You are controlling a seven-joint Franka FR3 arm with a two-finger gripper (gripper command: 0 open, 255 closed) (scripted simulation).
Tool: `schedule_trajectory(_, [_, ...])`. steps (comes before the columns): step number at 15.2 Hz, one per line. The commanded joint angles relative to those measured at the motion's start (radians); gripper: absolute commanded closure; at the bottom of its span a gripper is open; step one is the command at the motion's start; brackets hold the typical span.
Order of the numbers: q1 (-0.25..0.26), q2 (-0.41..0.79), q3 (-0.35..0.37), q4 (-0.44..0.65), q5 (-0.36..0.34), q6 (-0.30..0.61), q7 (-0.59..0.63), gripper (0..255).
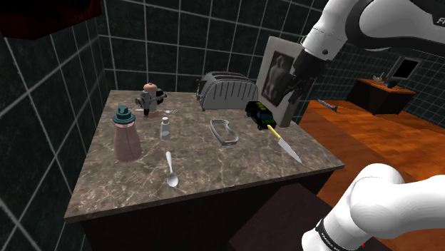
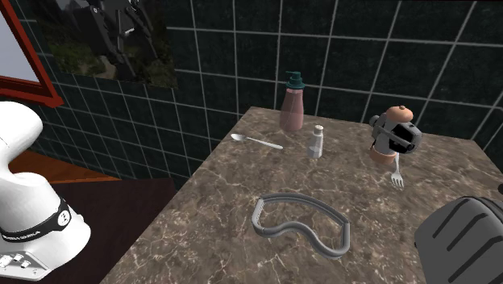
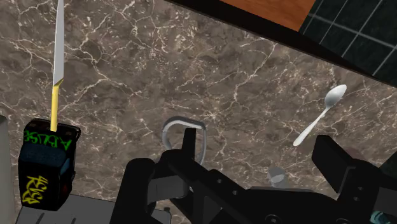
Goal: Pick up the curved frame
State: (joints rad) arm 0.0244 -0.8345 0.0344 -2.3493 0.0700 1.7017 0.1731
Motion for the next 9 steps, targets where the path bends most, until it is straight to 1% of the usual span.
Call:
schedule_trajectory(1, [0.0,0.0,0.0,0.0,0.0,0.0,0.0,0])
schedule_trajectory(9, [-0.021,0.234,-0.032,-0.021,-0.045,0.212,-0.067,0])
